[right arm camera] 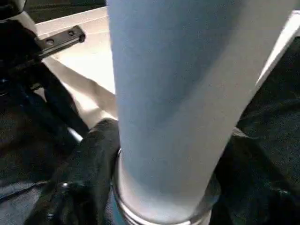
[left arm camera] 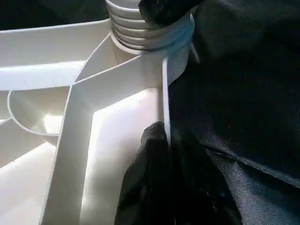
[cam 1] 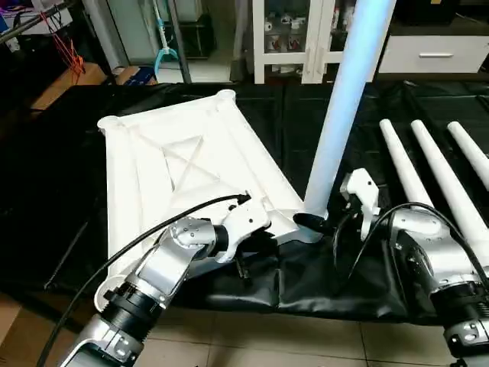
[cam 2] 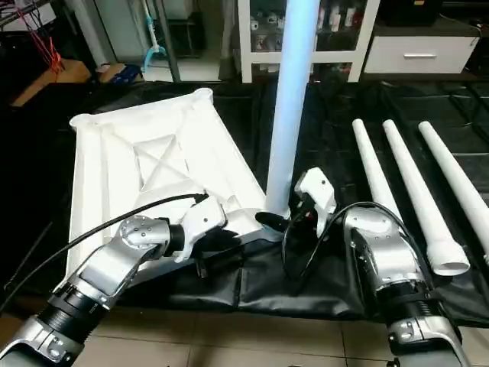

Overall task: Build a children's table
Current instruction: Rotate leg to tighten

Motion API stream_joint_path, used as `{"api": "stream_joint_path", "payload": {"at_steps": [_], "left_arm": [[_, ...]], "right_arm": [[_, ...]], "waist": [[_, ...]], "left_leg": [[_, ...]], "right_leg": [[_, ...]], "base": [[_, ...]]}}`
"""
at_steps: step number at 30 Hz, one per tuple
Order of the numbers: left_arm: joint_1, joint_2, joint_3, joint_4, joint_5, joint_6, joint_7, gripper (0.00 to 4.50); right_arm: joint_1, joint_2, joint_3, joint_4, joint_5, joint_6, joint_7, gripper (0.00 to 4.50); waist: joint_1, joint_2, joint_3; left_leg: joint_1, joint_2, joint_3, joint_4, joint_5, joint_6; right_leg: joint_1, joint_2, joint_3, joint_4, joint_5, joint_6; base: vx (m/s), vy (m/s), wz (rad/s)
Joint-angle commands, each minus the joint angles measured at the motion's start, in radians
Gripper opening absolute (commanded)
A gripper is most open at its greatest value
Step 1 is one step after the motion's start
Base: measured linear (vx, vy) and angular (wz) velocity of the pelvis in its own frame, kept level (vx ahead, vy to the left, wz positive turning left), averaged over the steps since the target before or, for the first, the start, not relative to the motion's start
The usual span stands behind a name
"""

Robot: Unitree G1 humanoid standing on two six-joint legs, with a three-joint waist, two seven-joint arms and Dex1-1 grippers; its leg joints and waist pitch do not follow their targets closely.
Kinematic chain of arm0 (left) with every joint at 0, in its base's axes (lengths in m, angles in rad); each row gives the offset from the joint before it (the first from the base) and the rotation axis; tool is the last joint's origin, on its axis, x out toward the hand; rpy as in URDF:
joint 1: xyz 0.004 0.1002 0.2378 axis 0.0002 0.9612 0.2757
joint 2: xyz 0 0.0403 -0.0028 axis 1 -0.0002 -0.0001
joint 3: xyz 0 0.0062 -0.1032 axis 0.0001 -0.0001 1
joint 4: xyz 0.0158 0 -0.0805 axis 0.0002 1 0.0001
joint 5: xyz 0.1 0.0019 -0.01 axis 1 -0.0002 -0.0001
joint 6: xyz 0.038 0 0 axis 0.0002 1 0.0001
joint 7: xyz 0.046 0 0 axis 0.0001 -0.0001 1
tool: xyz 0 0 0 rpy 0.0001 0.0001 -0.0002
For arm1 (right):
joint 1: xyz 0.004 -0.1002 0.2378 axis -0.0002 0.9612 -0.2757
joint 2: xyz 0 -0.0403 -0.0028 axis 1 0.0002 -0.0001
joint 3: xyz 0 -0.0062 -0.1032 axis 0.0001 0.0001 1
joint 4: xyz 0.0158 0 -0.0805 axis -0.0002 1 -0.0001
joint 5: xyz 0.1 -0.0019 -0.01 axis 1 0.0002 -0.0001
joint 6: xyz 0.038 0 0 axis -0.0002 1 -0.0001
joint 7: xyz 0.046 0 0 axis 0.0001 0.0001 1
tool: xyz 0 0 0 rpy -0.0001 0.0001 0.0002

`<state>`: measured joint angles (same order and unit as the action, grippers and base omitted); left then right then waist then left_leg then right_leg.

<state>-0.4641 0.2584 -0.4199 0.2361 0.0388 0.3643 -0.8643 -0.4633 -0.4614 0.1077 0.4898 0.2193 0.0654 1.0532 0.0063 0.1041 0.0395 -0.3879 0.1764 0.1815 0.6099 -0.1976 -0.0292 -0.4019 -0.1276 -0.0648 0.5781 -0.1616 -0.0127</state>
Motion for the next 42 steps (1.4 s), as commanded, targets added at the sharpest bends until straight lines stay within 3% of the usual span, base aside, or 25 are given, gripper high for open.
{"api": "stream_joint_path", "payload": {"at_steps": [1,6,13,17,22,26,27,29,31,33,35,42], "left_arm": [[0.006,0.011,-0.022,-0.027,0.007,0.003,-0.020,0.00],[0.005,0.012,-0.024,-0.025,0.009,0.003,-0.020,0.00],[0.002,0.010,-0.025,-0.021,0.012,0.021,-0.011,0.00],[-0.006,-0.004,-0.017,-0.006,0.016,0.052,0.015,0.00],[-0.042,-0.066,0.013,0.056,0.035,0.099,0.121,0.00],[-0.101,-0.170,0.098,0.151,0.005,0.132,0.266,0.00],[-0.114,-0.190,0.118,0.169,-0.004,0.132,0.292,0.00],[-0.157,-0.241,0.170,0.233,-0.026,0.122,0.360,0.00],[-0.177,-0.261,0.192,0.264,-0.031,0.110,0.392,0.00],[-0.201,-0.273,0.194,0.300,-0.023,0.088,0.401,0.00],[-0.205,-0.275,0.193,0.300,-0.022,0.086,0.396,0.00],[-0.189,-0.254,0.180,0.298,-0.011,0.069,0.372,0.00]], "right_arm": [[-0.014,-0.011,0.003,0.019,-0.025,-0.011,0.008,2.71],[-0.017,-0.002,-0.006,0.037,-0.021,-0.013,0.004,2.57],[0.013,0.044,-0.034,0.051,-0.004,-0.002,-0.080,2.53],[0.020,0.078,-0.047,0.063,-0.024,-0.004,-0.178,2.52],[0.018,0.171,-0.060,0.080,-0.079,0.022,-0.402,2.51],[-0.010,0.275,-0.069,0.131,-0.120,0.047,-0.625,2.51],[-0.018,0.291,-0.067,0.145,-0.128,0.046,-0.665,2.51],[-0.056,0.361,-0.079,0.202,-0.139,0.042,-0.798,2.51],[-0.075,0.396,-0.087,0.229,-0.147,0.039,-0.867,2.51],[-0.102,0.448,-0.083,0.263,-0.165,0.008,-0.931,2.50],[-0.109,0.469,-0.090,0.267,-0.161,-0.014,-0.939,2.50],[-0.109,0.474,-0.090,0.241,-0.122,-0.074,-0.819,2.49]], "waist": [[0.000,-0.016,-0.071],[0.001,-0.015,-0.073],[-0.002,-0.013,-0.071],[-0.011,-0.009,-0.065],[-0.038,-0.007,-0.061],[-0.051,0.001,-0.060],[-0.059,-0.003,-0.060],[-0.066,-0.002,-0.061],[-0.076,0.001,-0.061],[-0.082,-0.005,-0.063],[-0.085,-0.001,-0.064],[-0.081,0.000,-0.069]], "left_leg": [[0.014,0.037,-0.011,-0.070,-0.151,0.132],[0.013,0.036,-0.011,-0.067,-0.128,0.144],[0.014,0.035,-0.011,-0.069,-0.147,0.137],[0.015,0.035,-0.012,-0.078,-0.217,0.100],[0.014,0.029,-0.015,-0.086,-0.309,0.045],[0.015,0.027,-0.018,-0.088,-0.349,0.023],[0.015,0.024,-0.019,-0.087,-0.367,0.018],[0.010,0.021,-0.021,-0.087,-0.380,0.026],[0.012,0.018,-0.023,-0.087,-0.394,0.019],[0.007,0.020,-0.024,-0.087,-0.385,0.036],[0.002,0.020,-0.026,-0.086,-0.367,0.047],[-0.002,0.024,-0.023,-0.079,-0.268,0.104]], "right_leg": [[0.052,-0.012,0.013,-0.046,-0.113,-0.245],[0.054,-0.012,0.012,-0.042,-0.088,-0.251],[0.053,-0.011,0.012,-0.046,-0.121,-0.245],[0.051,-0.010,0.012,-0.055,-0.199,-0.225],[0.047,-0.009,0.009,-0.069,-0.311,-0.182],[0.040,-0.009,0.008,-0.073,-0.345,-0.169],[0.039,-0.008,0.006,-0.077,-0.360,-0.165],[0.043,-0.010,0.004,-0.078,-0.373,-0.158],[0.036,-0.010,0.002,-0.082,-0.396,-0.153],[0.040,-0.011,0.001,-0.083,-0.366,-0.153],[0.044,-0.015,0.000,-0.080,-0.355,-0.157],[0.052,-0.015,0.001,-0.067,-0.216,-0.196]], "base": [[0.000,0.000,0.00],[0.000,0.000,0.00],[0.000,0.000,0.00],[0.000,0.000,0.00],[0.000,0.000,0.00],[0.000,0.000,0.00],[0.000,0.000,0.00],[0.000,0.000,0.00],[0.000,0.000,0.00],[0.000,0.000,0.00],[0.000,0.000,0.00],[0.000,0.000,0.00]]}}
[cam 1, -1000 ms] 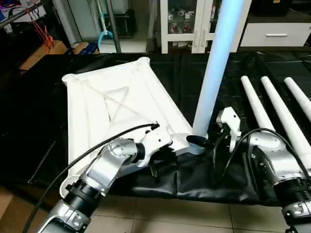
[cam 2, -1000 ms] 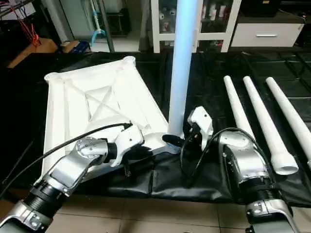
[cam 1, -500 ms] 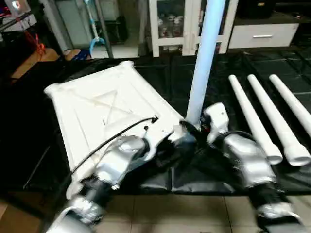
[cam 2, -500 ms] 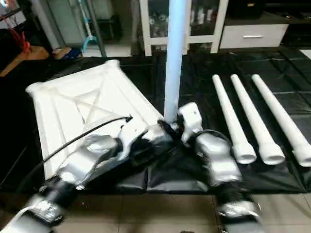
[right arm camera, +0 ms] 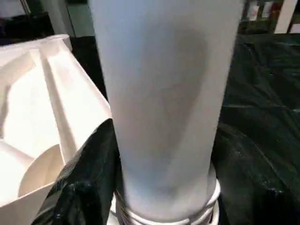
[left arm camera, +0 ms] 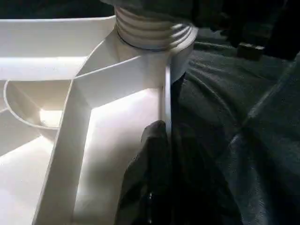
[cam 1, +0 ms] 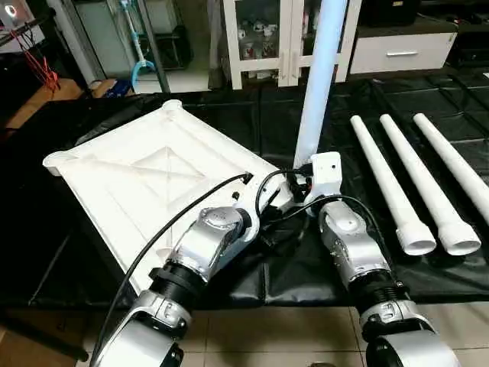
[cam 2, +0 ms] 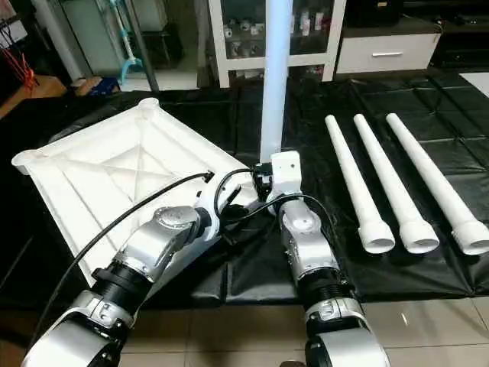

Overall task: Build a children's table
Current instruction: Rotate leg to tighten

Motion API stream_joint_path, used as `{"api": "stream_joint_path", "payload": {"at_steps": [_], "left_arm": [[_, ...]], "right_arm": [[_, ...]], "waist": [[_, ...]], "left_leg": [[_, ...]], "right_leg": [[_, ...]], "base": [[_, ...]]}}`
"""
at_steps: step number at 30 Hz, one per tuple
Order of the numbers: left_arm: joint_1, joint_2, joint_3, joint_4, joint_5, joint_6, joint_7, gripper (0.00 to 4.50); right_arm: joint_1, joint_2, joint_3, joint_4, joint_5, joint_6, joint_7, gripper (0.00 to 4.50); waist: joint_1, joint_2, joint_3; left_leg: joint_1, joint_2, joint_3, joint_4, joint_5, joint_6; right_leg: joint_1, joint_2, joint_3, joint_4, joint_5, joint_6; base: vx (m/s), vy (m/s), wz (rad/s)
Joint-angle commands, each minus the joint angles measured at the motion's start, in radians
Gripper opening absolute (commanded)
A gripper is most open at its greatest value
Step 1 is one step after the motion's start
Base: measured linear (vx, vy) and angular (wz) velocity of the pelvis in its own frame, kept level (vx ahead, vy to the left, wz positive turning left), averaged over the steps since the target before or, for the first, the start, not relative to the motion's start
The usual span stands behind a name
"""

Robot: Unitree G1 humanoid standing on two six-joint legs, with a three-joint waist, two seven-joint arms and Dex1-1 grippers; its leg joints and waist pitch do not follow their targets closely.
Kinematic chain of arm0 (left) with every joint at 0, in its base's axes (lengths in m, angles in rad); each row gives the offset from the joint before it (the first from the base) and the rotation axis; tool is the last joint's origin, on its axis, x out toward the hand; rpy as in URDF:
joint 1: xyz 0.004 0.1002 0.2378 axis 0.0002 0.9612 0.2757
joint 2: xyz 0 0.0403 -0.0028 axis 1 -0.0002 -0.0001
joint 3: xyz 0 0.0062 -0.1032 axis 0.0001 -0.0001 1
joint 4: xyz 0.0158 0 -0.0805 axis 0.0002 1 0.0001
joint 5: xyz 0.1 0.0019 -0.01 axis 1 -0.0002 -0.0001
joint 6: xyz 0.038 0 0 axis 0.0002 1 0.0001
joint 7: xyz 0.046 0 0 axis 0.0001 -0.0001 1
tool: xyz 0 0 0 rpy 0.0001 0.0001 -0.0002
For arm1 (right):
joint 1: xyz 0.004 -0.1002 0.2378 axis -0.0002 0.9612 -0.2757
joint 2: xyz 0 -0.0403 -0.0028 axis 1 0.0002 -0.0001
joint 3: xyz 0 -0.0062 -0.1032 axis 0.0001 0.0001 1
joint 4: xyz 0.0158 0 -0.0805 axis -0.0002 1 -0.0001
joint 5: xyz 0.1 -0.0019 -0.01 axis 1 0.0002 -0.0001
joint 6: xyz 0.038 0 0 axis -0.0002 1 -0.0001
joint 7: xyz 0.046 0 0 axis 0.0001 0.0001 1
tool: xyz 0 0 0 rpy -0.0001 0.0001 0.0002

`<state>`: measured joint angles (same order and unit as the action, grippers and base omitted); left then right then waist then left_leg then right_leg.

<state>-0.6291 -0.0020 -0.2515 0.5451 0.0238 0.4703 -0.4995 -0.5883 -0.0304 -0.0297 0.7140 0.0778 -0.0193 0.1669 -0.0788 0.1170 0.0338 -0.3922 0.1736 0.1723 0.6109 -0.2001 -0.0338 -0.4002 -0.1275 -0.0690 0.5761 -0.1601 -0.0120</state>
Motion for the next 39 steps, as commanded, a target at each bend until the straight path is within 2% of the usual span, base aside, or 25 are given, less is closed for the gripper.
{"api": "stream_joint_path", "payload": {"at_steps": [1,2,4,6,7,8,9,10,11,12,13,16,18,19,21,22,23,25,30,35,39], "left_arm": [[-0.018,0.013,0.008,-0.012,0.005,-0.040,-0.001,0.00],[-0.009,0.023,0.001,-0.020,0.008,-0.045,-0.016,0.00],[-0.003,0.029,-0.004,-0.025,0.009,-0.046,-0.026,0.00],[0.011,0.044,-0.013,-0.039,0.009,-0.053,-0.048,0.00],[0.012,0.044,-0.013,-0.039,0.009,-0.053,-0.049,0.00],[0.041,0.070,-0.032,-0.074,0.001,-0.068,-0.103,0.00],[0.050,0.077,-0.037,-0.084,-0.002,-0.072,-0.119,0.00],[0.057,0.082,-0.041,-0.092,-0.005,-0.075,-0.131,0.00],[0.086,0.113,-0.067,-0.129,-0.009,-0.088,-0.190,0.00],[0.086,0.113,-0.067,-0.129,-0.009,-0.088,-0.190,0.00],[0.099,0.128,-0.078,-0.146,-0.012,-0.097,-0.219,0.00],[0.132,0.161,-0.100,-0.198,-0.031,-0.114,-0.293,0.00],[0.162,0.193,-0.122,-0.248,-0.047,-0.121,-0.355,0.00],[0.173,0.206,-0.130,-0.267,-0.054,-0.122,-0.379,0.00],[0.190,0.230,-0.143,-0.293,-0.061,-0.122,-0.420,0.00],[0.198,0.242,-0.148,-0.305,-0.064,-0.121,-0.440,0.00],[0.203,0.250,-0.151,-0.314,-0.066,-0.120,-0.452,0.00],[0.209,0.264,-0.155,-0.322,-0.067,-0.126,-0.471,0.00],[0.215,0.280,-0.157,-0.342,-0.072,-0.122,-0.491,0.00],[0.217,0.287,-0.158,-0.346,-0.070,-0.121,-0.494,0.00],[0.218,0.293,-0.161,-0.349,-0.070,-0.119,-0.500,0.00]], "right_arm": [[0.019,0.035,0.049,0.005,0.026,-0.003,0.098,2.49],[0.026,0.020,0.044,-0.017,0.041,-0.011,0.135,2.82],[0.030,0.010,0.041,-0.031,0.049,-0.012,0.153,3.11],[0.038,-0.017,0.039,-0.060,0.058,-0.011,0.198,3.13],[0.038,-0.018,0.039,-0.061,0.058,-0.011,0.199,3.29],[0.044,-0.068,0.035,-0.103,0.074,0.002,0.275,3.29],[0.046,-0.083,0.034,-0.114,0.080,0.007,0.300,3.52],[0.047,-0.093,0.032,-0.123,0.084,0.010,0.318,3.52],[0.054,-0.146,0.027,-0.163,0.122,0.048,0.424,3.60],[0.054,-0.146,0.027,-0.163,0.122,0.048,0.424,3.60],[0.061,-0.174,0.032,-0.181,0.132,0.062,0.474,3.75],[0.086,-0.250,0.054,-0.227,0.143,0.098,0.590,4.06],[0.121,-0.311,0.074,-0.283,0.163,0.131,0.695,4.06],[0.137,-0.338,0.084,-0.309,0.174,0.144,0.740,4.06],[0.165,-0.381,0.097,-0.354,0.194,0.176,0.810,4.06],[0.180,-0.404,0.105,-0.375,0.200,0.188,0.844,4.06],[0.188,-0.418,0.110,-0.389,0.205,0.197,0.865,4.06],[0.205,-0.443,0.121,-0.406,0.205,0.207,0.904,4.06],[0.216,-0.456,0.125,-0.403,0.185,0.196,0.908,4.06],[0.216,-0.475,0.137,-0.408,0.179,0.201,0.934,4.06],[0.207,-0.494,0.150,-0.391,0.156,0.185,0.949,3.71]], "waist": [[0.004,-0.014,-0.064],[0.006,-0.013,-0.065],[0.009,-0.013,-0.066],[0.010,-0.012,-0.067],[0.012,-0.012,-0.068],[0.012,-0.012,-0.068],[0.015,-0.014,-0.069],[0.018,-0.014,-0.068],[0.020,-0.014,-0.069],[0.022,-0.017,-0.068],[0.025,-0.014,-0.065],[0.044,-0.017,-0.065],[0.052,-0.015,-0.065],[0.061,-0.016,-0.064],[0.068,-0.012,-0.064],[0.069,-0.010,-0.065],[0.071,-0.014,-0.064],[0.072,-0.014,-0.062],[0.077,-0.013,-0.062],[0.079,-0.013,-0.064],[0.079,-0.014,-0.065]], "left_leg": [[0.000,0.027,-0.014,-0.079,-0.241,0.121],[0.002,0.027,-0.012,-0.078,-0.237,0.124],[0.004,0.028,-0.011,-0.075,-0.217,0.136],[0.001,0.029,-0.012,-0.073,-0.188,0.150],[0.003,0.030,-0.012,-0.071,-0.173,0.160],[0.003,0.030,-0.012,-0.071,-0.169,0.163],[0.001,0.031,-0.012,-0.069,-0.161,0.172],[0.003,0.032,-0.012,-0.069,-0.160,0.176],[0.006,0.032,-0.011,-0.068,-0.156,0.182],[0.005,0.033,-0.011,-0.069,-0.158,0.187],[0.005,0.035,-0.009,-0.071,-0.165,0.185],[0.012,0.038,-0.007,-0.073,-0.177,0.170],[0.011,0.037,-0.007,-0.074,-0.177,0.157],[0.015,0.040,-0.007,-0.076,-0.191,0.154],[0.014,0.042,-0.007,-0.077,-0.179,0.149],[0.013,0.039,-0.007,-0.076,-0.181,0.148],[0.014,0.041,-0.007,-0.078,-0.187,0.147],[0.013,0.040,-0.006,-0.079,-0.204,0.138],[0.017,0.040,-0.006,-0.081,-0.221,0.109],[0.015,0.039,-0.007,-0.079,-0.193,0.115],[0.013,0.038,-0.006,-0.075,-0.173,0.129]], "right_leg": [[0.053,-0.016,0.004,-0.063,-0.199,-0.203],[0.052,-0.015,0.004,-0.062,-0.195,-0.205],[0.053,-0.015,0.005,-0.059,-0.165,-0.215],[0.056,-0.015,0.004,-0.053,-0.130,-0.221],[0.055,-0.014,0.004,-0.051,-0.109,-0.227],[0.055,-0.014,0.004,-0.051,-0.107,-0.229],[0.060,-0.014,0.003,-0.048,-0.094,-0.233],[0.059,-0.014,0.004,-0.049,-0.096,-0.232],[0.057,-0.013,0.004,-0.048,-0.095,-0.236],[0.058,-0.013,0.005,-0.049,-0.095,-0.237],[0.056,-0.015,0.007,-0.050,-0.117,-0.235],[0.052,-0.012,0.011,-0.053,-0.146,-0.231],[0.052,-0.013,0.012,-0.051,-0.159,-0.228],[0.052,-0.013,0.013,-0.053,-0.163,-0.223],[0.050,-0.012,0.016,-0.049,-0.146,-0.225],[0.051,-0.010,0.014,-0.048,-0.145,-0.224],[0.051,-0.011,0.015,-0.050,-0.145,-0.222],[0.050,-0.012,0.016,-0.052,-0.171,-0.218],[0.046,-0.012,0.019,-0.056,-0.205,-0.207],[0.048,-0.012,0.018,-0.052,-0.172,-0.209],[0.050,-0.013,0.017,-0.049,-0.151,-0.216]], "base": [[0.000,0.000,0.00],[0.000,0.000,0.00],[0.000,0.000,0.00],[0.000,0.000,0.00],[0.000,0.000,0.00],[0.000,0.000,0.00],[0.000,0.000,0.00],[0.000,0.000,0.00],[0.000,0.000,0.00],[0.000,0.000,0.00],[0.000,0.000,0.00],[0.000,0.000,0.00],[0.000,0.000,0.00],[0.000,0.000,0.00],[0.000,0.000,0.00],[0.000,0.000,0.00],[0.000,0.000,0.00],[0.000,0.000,0.00],[0.000,0.000,0.00],[0.000,0.000,0.00],[0.000,0.000,0.00]]}}
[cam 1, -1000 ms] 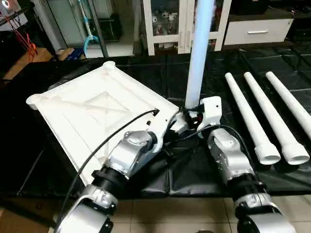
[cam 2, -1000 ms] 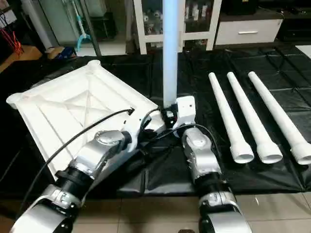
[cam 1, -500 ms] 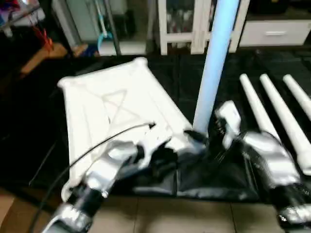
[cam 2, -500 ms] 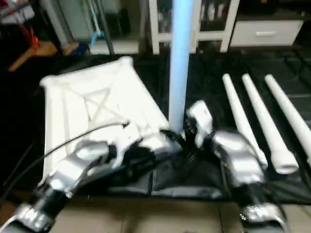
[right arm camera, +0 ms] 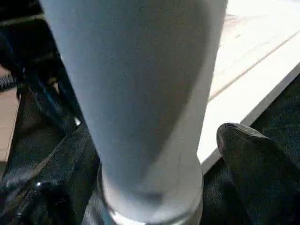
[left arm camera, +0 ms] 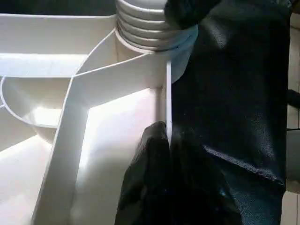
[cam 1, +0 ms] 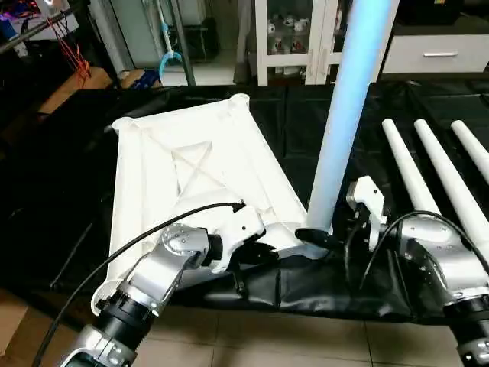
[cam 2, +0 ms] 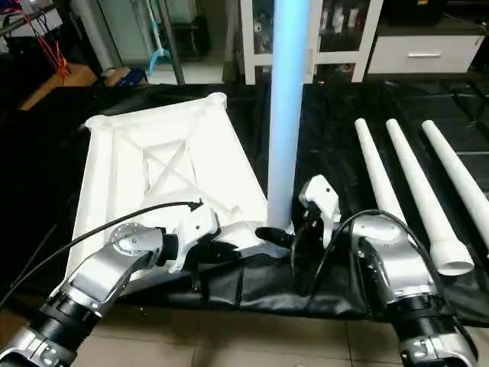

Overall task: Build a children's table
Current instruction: Rotate leg to tighten

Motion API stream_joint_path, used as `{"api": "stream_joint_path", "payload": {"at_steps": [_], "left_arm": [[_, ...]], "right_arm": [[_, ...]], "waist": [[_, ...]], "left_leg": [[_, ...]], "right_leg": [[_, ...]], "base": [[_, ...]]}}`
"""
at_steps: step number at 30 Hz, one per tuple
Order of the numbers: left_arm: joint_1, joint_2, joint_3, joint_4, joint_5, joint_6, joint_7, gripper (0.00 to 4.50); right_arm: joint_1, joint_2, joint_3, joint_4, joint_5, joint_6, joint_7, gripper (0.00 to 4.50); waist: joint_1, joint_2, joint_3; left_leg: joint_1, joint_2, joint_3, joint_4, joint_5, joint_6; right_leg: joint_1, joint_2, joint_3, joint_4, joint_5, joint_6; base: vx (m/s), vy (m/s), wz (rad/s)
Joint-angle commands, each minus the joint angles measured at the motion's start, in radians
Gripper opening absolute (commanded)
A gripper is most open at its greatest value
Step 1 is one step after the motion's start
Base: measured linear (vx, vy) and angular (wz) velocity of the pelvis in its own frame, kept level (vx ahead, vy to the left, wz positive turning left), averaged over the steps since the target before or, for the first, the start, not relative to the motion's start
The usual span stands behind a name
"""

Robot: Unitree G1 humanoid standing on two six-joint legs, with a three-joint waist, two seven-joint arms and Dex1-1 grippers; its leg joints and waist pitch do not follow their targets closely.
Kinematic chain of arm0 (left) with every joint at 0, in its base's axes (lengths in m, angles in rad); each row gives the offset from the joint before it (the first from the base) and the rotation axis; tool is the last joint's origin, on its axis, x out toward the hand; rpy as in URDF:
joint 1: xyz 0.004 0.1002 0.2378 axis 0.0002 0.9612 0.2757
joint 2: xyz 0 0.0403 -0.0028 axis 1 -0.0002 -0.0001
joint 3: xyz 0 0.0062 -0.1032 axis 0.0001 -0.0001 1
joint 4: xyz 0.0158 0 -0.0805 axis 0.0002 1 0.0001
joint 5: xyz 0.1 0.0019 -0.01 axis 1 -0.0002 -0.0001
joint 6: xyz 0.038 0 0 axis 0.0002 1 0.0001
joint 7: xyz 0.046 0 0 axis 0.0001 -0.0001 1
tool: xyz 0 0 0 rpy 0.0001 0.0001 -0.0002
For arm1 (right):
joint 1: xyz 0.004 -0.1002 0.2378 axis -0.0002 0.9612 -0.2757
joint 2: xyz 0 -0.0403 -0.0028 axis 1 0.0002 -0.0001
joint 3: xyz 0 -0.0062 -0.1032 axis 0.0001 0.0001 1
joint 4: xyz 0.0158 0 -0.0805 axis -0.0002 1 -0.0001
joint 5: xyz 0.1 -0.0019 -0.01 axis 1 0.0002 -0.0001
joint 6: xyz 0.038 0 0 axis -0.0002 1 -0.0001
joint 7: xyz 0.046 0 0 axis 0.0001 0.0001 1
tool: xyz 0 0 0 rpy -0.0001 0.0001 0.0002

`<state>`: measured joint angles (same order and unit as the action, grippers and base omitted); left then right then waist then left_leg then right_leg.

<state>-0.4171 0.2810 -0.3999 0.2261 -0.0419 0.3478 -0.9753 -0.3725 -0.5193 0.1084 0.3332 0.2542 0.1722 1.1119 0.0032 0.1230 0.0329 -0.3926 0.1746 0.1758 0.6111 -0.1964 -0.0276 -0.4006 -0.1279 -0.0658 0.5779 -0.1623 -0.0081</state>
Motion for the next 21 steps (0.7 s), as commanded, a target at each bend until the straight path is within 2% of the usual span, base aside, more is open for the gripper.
{"api": "stream_joint_path", "payload": {"at_steps": [1,2,3,13,20,21], "left_arm": [[0.006,0.010,-0.013,-0.030,-0.004,0.003,-0.024,0.00],[0.006,0.010,-0.014,-0.031,-0.004,0.005,-0.025,0.00],[0.006,0.011,-0.014,-0.031,-0.004,0.005,-0.025,0.00],[0.005,0.016,-0.021,-0.033,-0.005,0.013,-0.029,0.00],[0.006,0.015,-0.023,-0.031,-0.003,0.017,-0.025,0.00],[0.004,0.009,-0.020,-0.023,0.002,0.025,-0.010,0.00]], "right_arm": [[-0.009,-0.006,0.012,-0.010,-0.020,-0.006,0.004,3.71],[-0.011,-0.007,0.017,-0.005,-0.028,-0.016,0.008,3.68],[-0.012,-0.009,0.019,-0.001,-0.033,-0.021,0.011,3.38],[-0.026,-0.008,0.036,0.030,-0.059,-0.050,0.010,2.71],[-0.022,0.010,0.027,0.043,-0.065,-0.061,-0.021,2.65],[-0.019,0.031,0.018,0.056,-0.073,-0.058,-0.073,2.65]], "waist": [[-0.003,-0.020,-0.063],[-0.002,-0.019,-0.063],[-0.003,-0.018,-0.062],[-0.005,-0.019,-0.062],[-0.006,-0.019,-0.063],[-0.006,-0.020,-0.063]], "left_leg": [[0.013,0.037,-0.009,-0.076,-0.179,0.125],[0.014,0.037,-0.009,-0.076,-0.183,0.125],[0.015,0.038,-0.010,-0.077,-0.190,0.121],[0.014,0.037,-0.010,-0.078,-0.199,0.116],[0.015,0.037,-0.010,-0.077,-0.197,0.119],[0.016,0.037,-0.010,-0.077,-0.196,0.118]], "right_leg": [[0.050,-0.012,0.014,-0.052,-0.153,-0.220],[0.049,-0.012,0.014,-0.053,-0.160,-0.219],[0.048,-0.011,0.013,-0.053,-0.170,-0.218],[0.050,-0.011,0.014,-0.054,-0.170,-0.218],[0.051,-0.011,0.013,-0.053,-0.171,-0.220],[0.050,-0.011,0.014,-0.054,-0.171,-0.220]], "base": [[0.000,0.000,0.00],[0.000,0.000,0.00],[0.000,0.000,0.00],[0.000,0.000,0.00],[0.000,0.000,0.00],[0.000,0.000,0.00]]}}
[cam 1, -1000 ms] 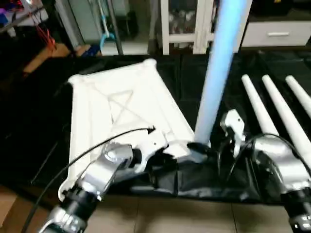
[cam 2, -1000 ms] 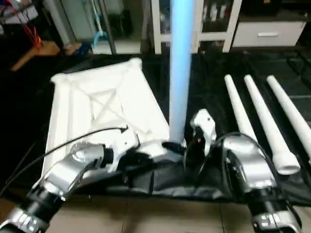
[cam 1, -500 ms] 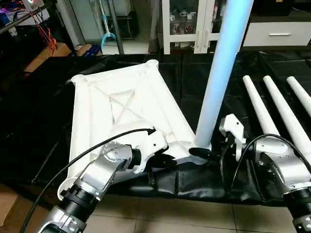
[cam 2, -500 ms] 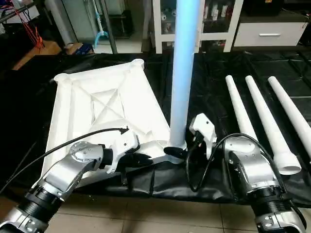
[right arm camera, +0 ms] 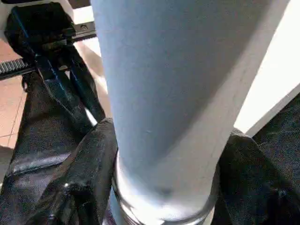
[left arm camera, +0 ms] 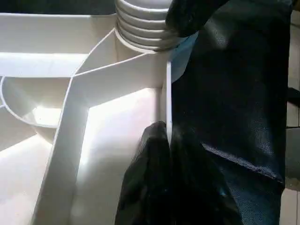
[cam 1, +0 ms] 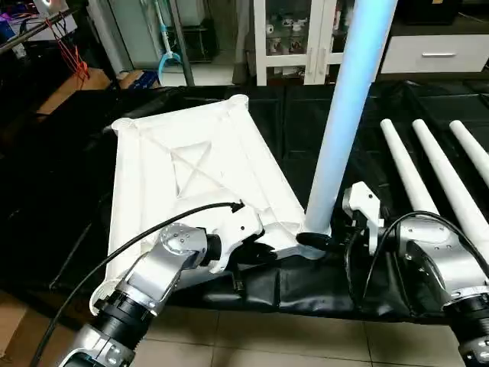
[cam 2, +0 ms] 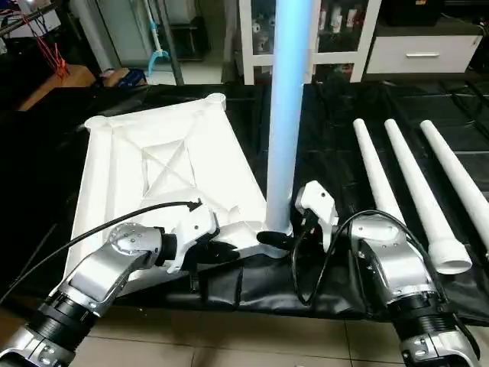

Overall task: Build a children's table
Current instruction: Rotate leg to tighten

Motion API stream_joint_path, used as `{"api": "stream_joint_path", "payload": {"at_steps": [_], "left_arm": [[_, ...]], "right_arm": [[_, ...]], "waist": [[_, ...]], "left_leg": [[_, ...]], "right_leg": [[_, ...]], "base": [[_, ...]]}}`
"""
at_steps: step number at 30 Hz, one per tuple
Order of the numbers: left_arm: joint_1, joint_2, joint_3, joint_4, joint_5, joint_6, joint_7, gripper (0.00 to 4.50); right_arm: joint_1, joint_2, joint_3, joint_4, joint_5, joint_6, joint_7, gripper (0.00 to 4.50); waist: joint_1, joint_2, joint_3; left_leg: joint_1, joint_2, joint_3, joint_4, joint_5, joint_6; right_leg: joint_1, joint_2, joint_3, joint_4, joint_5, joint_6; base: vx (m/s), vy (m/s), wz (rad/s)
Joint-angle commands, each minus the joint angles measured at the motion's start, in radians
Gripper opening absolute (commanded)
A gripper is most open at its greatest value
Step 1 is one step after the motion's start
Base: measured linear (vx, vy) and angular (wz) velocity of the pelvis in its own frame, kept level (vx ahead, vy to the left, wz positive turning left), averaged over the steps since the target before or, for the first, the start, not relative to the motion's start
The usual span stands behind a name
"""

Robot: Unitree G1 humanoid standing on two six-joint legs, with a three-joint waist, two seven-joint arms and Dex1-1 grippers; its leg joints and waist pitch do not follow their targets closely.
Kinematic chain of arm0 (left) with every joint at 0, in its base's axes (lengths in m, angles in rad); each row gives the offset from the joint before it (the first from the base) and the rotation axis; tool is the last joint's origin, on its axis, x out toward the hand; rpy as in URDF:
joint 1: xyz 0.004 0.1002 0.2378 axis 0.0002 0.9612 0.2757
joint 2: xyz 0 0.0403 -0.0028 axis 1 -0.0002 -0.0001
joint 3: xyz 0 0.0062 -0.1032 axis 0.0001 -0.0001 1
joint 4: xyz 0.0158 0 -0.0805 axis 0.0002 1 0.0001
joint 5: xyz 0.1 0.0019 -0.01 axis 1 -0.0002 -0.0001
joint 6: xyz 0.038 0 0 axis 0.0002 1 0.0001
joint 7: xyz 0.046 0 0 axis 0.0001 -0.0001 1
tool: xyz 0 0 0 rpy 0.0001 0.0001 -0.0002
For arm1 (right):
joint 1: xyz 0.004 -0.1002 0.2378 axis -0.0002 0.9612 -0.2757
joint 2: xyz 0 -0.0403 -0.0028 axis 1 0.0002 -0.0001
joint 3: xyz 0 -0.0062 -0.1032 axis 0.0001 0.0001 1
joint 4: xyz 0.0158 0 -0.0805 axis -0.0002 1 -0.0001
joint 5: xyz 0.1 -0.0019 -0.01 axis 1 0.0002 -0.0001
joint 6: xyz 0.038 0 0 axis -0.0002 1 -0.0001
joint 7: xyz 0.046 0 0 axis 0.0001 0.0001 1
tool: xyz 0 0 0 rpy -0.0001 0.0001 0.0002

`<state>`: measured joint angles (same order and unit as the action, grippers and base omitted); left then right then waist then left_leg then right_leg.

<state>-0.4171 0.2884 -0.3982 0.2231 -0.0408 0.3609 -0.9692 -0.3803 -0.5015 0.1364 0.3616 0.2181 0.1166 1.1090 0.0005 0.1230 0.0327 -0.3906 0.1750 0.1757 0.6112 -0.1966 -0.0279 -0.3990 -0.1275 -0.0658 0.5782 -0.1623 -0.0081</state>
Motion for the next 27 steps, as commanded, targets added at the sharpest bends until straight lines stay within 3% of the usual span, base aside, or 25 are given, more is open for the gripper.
{"api": "stream_joint_path", "payload": {"at_steps": [1,8,9,10,12,14,16,18,20,25,27], "left_arm": [[0.003,0.000,-0.021,-0.017,0.003,0.015,-0.010,0.00],[-0.041,-0.061,0.009,0.052,0.027,0.053,0.103,0.00],[-0.052,-0.074,0.016,0.068,0.033,0.056,0.128,0.00],[-0.095,-0.122,0.044,0.139,0.056,0.065,0.235,0.00],[-0.110,-0.139,0.054,0.165,0.063,0.067,0.273,0.00],[-0.119,-0.150,0.060,0.181,0.068,0.068,0.297,0.00],[-0.175,-0.214,0.110,0.265,0.068,0.088,0.420,0.00],[-0.207,-0.238,0.129,0.307,0.075,0.086,0.473,0.00],[-0.216,-0.245,0.133,0.321,0.078,0.082,0.485,0.00],[-0.221,-0.246,0.134,0.321,0.074,0.071,0.467,0.00],[-0.205,-0.231,0.131,0.307,0.074,0.057,0.452,0.00]], "right_arm": [[-0.010,0.022,-0.014,0.033,-0.041,-0.001,-0.092,2.65],[-0.015,0.136,-0.040,0.095,-0.085,0.059,-0.353,2.65],[-0.021,0.165,-0.048,0.104,-0.089,0.074,-0.408,2.65],[-0.046,0.264,-0.067,0.143,-0.121,0.098,-0.601,2.64],[-0.059,0.299,-0.067,0.163,-0.135,0.100,-0.665,2.64],[-0.068,0.321,-0.067,0.176,-0.145,0.101,-0.706,2.64],[-0.125,0.428,-0.050,0.262,-0.179,0.079,-0.869,2.64],[-0.158,0.473,-0.037,0.314,-0.197,0.044,-0.927,2.64],[-0.167,0.485,-0.039,0.328,-0.203,0.034,-0.942,2.64],[-0.186,0.510,-0.065,0.336,-0.171,-0.030,-0.875,2.63],[-0.178,0.501,-0.070,0.316,-0.148,-0.050,-0.821,2.63]], "waist": [[-0.004,-0.019,-0.062],[-0.042,-0.022,-0.051],[-0.048,-0.021,-0.051],[-0.059,-0.018,-0.048],[-0.076,-0.018,-0.048],[-0.083,-0.019,-0.048],[-0.100,-0.015,-0.046],[-0.112,-0.020,-0.046],[-0.116,-0.018,-0.046],[-0.121,-0.018,-0.049],[-0.120,-0.017,-0.052]], "left_leg": [[0.013,0.037,-0.010,-0.078,-0.194,0.115],[0.014,0.031,-0.015,-0.091,-0.339,0.044],[0.016,0.030,-0.015,-0.091,-0.355,0.036],[0.013,0.028,-0.016,-0.092,-0.369,0.025],[0.010,0.023,-0.022,-0.095,-0.406,0.003],[0.012,0.024,-0.024,-0.095,-0.434,0.000],[0.015,0.019,-0.028,-0.094,-0.483,-0.007],[0.013,0.016,-0.028,-0.092,-0.492,-0.004],[0.013,0.016,-0.030,-0.091,-0.497,0.004],[0.005,0.023,-0.030,-0.094,-0.483,0.026],[0.001,0.025,-0.029,-0.095,-0.456,0.038]], "right_leg": [[0.048,-0.012,0.014,-0.053,-0.175,-0.220],[0.042,-0.010,0.011,-0.073,-0.370,-0.165],[0.039,-0.009,0.011,-0.075,-0.378,-0.162],[0.036,-0.008,0.010,-0.076,-0.392,-0.156],[0.037,-0.009,0.004,-0.080,-0.440,-0.136],[0.036,-0.011,0.002,-0.084,-0.465,-0.125],[0.028,-0.012,-0.003,-0.094,-0.531,-0.103],[0.025,-0.013,-0.006,-0.099,-0.544,-0.098],[0.026,-0.014,-0.007,-0.100,-0.550,-0.094],[0.030,-0.016,-0.004,-0.094,-0.490,-0.113],[0.035,-0.015,-0.003,-0.088,-0.422,-0.136]], "base": [[0.000,0.000,0.00],[0.000,0.000,0.00],[0.000,0.000,0.00],[0.000,0.000,0.00],[0.000,0.000,0.00],[0.000,0.000,0.00],[0.000,0.000,0.00],[0.000,0.000,0.00],[0.000,0.000,0.00],[0.000,0.000,0.00],[0.000,0.000,0.00]]}}
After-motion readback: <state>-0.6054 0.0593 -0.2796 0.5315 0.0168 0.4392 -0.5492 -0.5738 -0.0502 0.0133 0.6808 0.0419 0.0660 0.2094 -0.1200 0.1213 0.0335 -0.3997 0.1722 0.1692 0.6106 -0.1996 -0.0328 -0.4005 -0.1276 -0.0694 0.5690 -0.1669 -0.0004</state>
